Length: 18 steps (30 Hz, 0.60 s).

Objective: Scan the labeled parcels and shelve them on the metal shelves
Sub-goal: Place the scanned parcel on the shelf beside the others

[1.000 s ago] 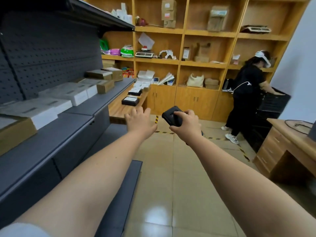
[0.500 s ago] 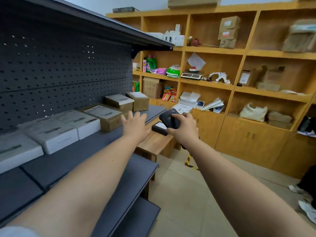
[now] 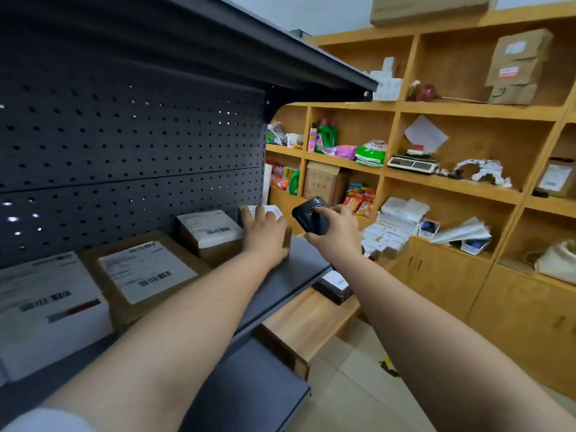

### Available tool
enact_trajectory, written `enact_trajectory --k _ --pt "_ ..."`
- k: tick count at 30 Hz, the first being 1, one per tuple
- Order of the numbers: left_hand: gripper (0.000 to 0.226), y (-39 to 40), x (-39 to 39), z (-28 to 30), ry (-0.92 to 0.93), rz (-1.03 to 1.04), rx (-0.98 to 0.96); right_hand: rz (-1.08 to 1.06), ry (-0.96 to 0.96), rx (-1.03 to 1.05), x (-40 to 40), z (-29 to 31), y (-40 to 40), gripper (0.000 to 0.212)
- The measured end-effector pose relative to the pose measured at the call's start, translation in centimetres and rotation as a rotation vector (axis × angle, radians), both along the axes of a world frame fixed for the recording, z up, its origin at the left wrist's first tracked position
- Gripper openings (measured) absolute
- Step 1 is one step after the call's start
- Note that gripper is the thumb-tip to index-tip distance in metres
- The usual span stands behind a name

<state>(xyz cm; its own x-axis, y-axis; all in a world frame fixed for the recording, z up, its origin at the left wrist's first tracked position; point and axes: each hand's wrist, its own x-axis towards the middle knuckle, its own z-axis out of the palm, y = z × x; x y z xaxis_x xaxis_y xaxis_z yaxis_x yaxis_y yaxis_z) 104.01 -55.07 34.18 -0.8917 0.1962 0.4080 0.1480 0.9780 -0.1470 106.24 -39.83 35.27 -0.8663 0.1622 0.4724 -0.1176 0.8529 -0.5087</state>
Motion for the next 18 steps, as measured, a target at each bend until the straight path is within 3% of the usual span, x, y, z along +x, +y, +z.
enact_trajectory --k 4,10,14,18 --pt "0.056 0.4 -2.1 -0.6 0.058 0.119 -0.101 0.094 -0.007 -0.023 -5.4 0.0 0.3 0.06" --pt "0.057 0.4 -4.1 -0.8 0.031 0.373 -0.047 0.262 -0.019 -0.034 -10.8 0.1 0.3 0.059" --pt "0.066 2.1 -4.1 -0.8 0.071 0.364 -0.057 0.347 -0.019 -0.01 -12.8 0.0 2.4 0.057" --pt "0.062 6.4 -4.8 -0.4 0.112 0.296 -0.061 0.373 -0.014 0.047 -14.4 0.2 7.1 0.057"
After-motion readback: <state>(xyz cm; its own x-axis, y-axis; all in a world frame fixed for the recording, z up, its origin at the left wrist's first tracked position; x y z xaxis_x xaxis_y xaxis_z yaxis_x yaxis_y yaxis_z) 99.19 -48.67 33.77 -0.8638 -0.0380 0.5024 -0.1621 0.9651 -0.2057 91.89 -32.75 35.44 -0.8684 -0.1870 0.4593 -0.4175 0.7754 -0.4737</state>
